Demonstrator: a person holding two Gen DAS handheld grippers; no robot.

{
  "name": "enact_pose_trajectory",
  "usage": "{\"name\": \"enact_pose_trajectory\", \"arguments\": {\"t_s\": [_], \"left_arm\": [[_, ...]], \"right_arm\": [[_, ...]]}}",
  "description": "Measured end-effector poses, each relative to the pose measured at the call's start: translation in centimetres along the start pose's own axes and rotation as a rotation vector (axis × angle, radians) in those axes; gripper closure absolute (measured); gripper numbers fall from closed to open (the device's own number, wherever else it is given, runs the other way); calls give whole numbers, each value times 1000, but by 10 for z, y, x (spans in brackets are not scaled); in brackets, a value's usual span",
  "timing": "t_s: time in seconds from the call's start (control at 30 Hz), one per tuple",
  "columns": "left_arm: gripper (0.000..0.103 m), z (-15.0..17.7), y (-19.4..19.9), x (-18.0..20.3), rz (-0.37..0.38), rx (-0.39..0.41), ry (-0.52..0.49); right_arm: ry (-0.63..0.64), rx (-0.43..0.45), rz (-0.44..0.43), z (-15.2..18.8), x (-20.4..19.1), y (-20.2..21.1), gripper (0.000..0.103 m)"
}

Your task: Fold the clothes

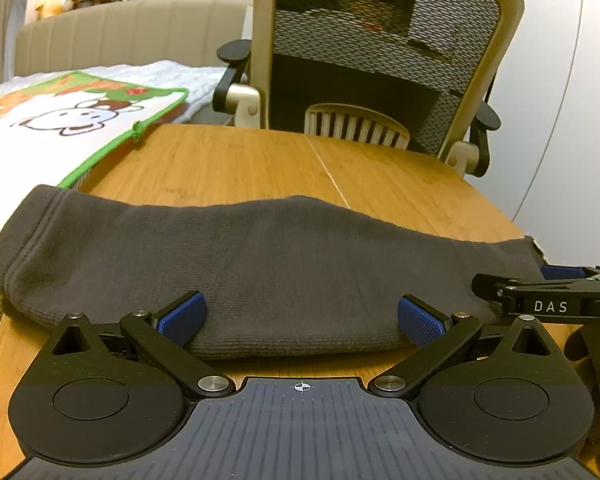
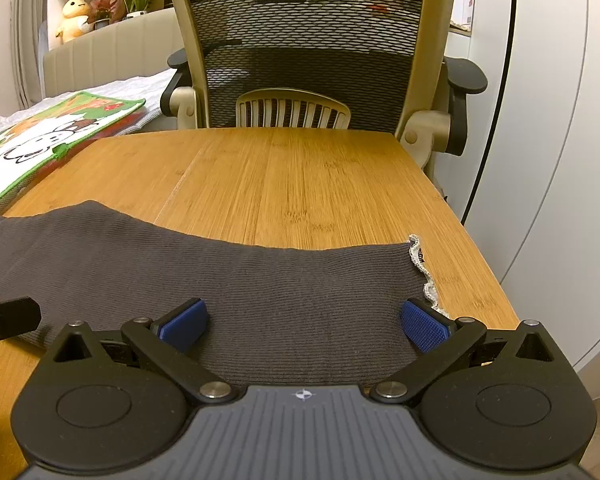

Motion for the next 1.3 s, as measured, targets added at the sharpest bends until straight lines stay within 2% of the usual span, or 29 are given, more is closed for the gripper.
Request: {"name": "enact_pose_trajectory", "arguments": {"t_s": [1.3], "left_arm": [[0,3,8,-13,69,51,80]], "right_arm": [[4,1,9,0,-2,0,0]]}}
Point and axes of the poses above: each gripper's, at about its wrist camera, not at the fingertips, and y roughly against the way its jaws point, x to its right, z to its underside, the point moved 1 cm from there along -y, roughly the way its jaws point, and after that the axes turned 10 degrees about z, right-handed, at the moved point
